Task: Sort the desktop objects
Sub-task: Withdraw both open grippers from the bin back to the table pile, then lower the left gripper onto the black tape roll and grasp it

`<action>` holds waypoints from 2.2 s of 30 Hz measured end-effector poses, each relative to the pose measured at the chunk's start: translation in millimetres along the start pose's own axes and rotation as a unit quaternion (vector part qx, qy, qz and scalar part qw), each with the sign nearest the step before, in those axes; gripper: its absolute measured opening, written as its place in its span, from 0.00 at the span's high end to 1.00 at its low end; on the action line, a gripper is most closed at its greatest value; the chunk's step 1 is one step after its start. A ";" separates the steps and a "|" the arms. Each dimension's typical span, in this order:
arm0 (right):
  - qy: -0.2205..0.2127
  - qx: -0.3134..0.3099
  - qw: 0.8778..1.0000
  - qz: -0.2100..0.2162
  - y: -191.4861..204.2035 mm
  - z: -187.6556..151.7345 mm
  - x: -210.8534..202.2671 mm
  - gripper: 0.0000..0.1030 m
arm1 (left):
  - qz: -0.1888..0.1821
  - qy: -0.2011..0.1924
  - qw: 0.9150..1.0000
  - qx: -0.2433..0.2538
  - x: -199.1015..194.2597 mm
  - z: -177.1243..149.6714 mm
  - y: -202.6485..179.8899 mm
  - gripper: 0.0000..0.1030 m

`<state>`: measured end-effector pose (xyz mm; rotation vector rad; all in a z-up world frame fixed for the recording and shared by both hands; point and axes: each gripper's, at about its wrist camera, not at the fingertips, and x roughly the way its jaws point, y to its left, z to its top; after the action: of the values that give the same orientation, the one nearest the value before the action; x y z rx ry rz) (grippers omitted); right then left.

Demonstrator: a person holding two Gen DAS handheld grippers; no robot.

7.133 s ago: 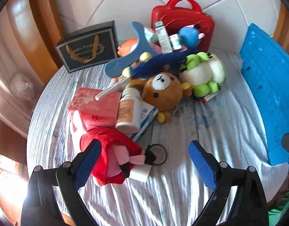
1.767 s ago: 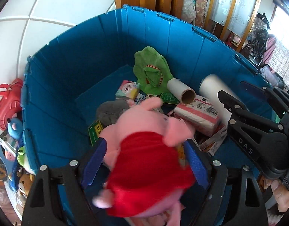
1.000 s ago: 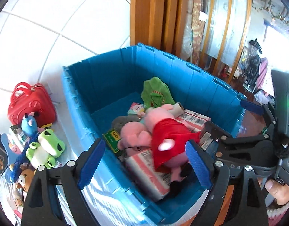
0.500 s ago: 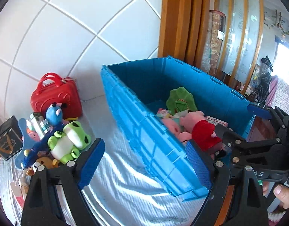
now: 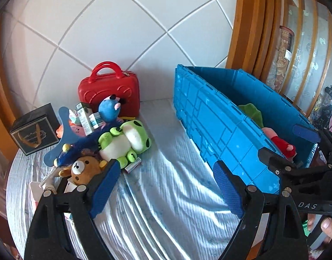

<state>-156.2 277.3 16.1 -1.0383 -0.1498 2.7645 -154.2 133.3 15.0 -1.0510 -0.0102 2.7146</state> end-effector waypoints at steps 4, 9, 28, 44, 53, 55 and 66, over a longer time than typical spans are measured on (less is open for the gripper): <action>0.008 -0.013 0.999 0.030 31.4 0.8 12.4 0.00 | 0.028 0.007 0.999 -0.021 1.2 -12.7 30.6 0.15; 0.031 -0.037 0.997 0.066 73.3 -2.6 36.0 0.00 | 0.060 0.029 0.996 -0.060 6.9 -32.0 75.7 0.15; 0.162 -0.112 0.968 0.153 215.6 -52.0 151.1 0.00 | 0.166 0.126 0.964 -0.167 56.0 -151.1 241.6 0.15; 0.244 -0.096 0.955 0.135 230.4 -98.6 218.3 0.00 | 0.142 0.199 0.959 -0.142 163.3 -205.0 223.8 0.15; 0.259 -0.107 0.948 0.152 244.7 -115.5 234.3 0.00 | 0.165 0.179 0.953 -0.183 152.1 -226.5 244.7 0.47; 0.259 -0.115 0.944 0.170 260.5 -118.1 235.1 0.00 | 0.182 0.173 0.949 -0.190 130.6 -233.4 259.3 0.47; 0.255 -0.169 0.915 0.264 378.7 -127.7 227.7 0.19 | 0.192 0.168 0.938 -0.234 95.9 -267.9 326.6 0.45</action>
<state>-291.7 -42.2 -285.9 -2.1322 -0.3199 2.8321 -113.5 -184.4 -276.6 -1.8127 -0.4614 2.8977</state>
